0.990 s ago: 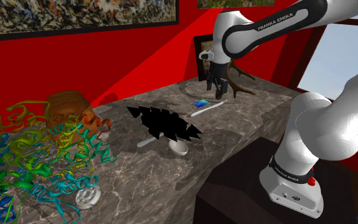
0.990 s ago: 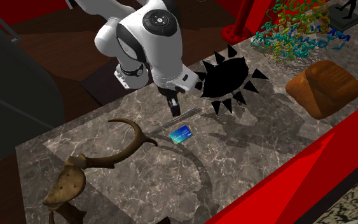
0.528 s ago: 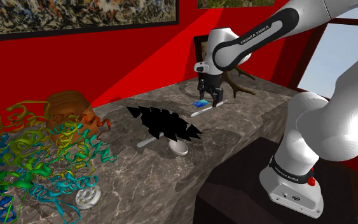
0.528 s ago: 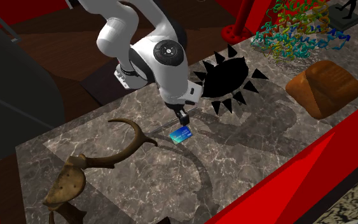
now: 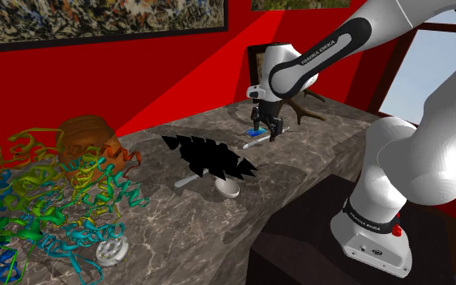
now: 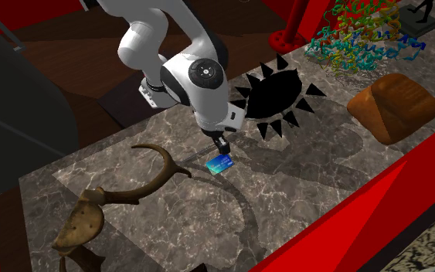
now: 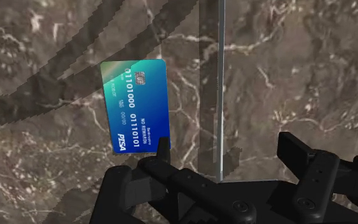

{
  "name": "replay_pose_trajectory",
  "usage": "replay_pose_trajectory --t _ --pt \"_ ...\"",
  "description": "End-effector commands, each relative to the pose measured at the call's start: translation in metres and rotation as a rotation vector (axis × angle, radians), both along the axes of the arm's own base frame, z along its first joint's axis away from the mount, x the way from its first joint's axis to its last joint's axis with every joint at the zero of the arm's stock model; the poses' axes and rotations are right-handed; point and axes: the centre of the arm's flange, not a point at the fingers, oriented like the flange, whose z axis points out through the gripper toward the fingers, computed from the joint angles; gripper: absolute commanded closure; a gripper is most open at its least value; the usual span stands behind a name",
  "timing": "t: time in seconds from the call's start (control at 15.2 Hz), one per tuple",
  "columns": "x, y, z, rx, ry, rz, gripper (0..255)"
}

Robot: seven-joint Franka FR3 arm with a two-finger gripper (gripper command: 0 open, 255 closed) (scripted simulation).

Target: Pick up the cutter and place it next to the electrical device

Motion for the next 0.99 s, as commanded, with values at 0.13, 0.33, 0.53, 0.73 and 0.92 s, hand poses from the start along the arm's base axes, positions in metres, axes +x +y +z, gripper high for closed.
replay_pose_trajectory --t 0.13,0.33,0.53,0.73,0.92 --pt "0.0 0.0 0.0 0.0 0.0 0.0 0" --pt "0.0 0.0 0.0 0.0 0.0 0.0 255" --pt "0.0 0.0 0.0 0.0 0.0 0.0 255" --pt "0.0 0.0 0.0 0.0 0.0 0.0 255" --pt "0.0 0.0 0.01 0.0 0.0 0.0 255"
